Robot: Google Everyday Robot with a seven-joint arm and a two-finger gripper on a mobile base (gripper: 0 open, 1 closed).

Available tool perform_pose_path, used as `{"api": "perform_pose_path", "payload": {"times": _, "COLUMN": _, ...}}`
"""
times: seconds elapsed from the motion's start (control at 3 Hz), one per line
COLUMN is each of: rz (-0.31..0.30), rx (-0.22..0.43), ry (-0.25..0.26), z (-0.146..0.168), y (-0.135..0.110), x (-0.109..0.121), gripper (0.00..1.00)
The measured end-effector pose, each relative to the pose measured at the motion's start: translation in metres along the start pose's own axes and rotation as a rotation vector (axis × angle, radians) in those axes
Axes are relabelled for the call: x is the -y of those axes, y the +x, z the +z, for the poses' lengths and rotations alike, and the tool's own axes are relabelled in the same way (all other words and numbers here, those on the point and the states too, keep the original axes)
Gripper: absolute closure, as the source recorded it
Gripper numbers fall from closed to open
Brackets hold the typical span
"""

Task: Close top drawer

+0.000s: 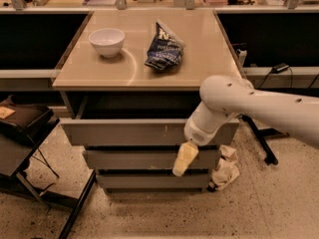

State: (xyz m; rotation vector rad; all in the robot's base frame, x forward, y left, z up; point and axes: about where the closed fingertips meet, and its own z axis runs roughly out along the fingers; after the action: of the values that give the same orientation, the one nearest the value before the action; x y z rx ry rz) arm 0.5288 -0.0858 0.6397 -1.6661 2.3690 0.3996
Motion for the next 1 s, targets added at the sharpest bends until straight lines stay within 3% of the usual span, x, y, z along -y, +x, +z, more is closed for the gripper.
{"api": "perform_pose_path", "payload": {"times": 0.33, "rz": 0.0, "rx": 0.001, "ry": 0.0, "z": 0.0, "y": 0.0, "x": -0.001, "gripper": 0.0}}
{"api": "perform_pose_path", "payload": {"times": 0.67, "rz": 0.013, "rx": 0.02, "ry": -0.013, "z": -0.002, "y": -0.017, "x": 0.023, "gripper": 0.0}}
{"api": "perform_pose_path", "payload": {"times": 1.0, "rz": 0.013, "rx": 0.021, "ry": -0.013, "z": -0.002, "y": -0.017, "x": 0.022, "gripper": 0.0}}
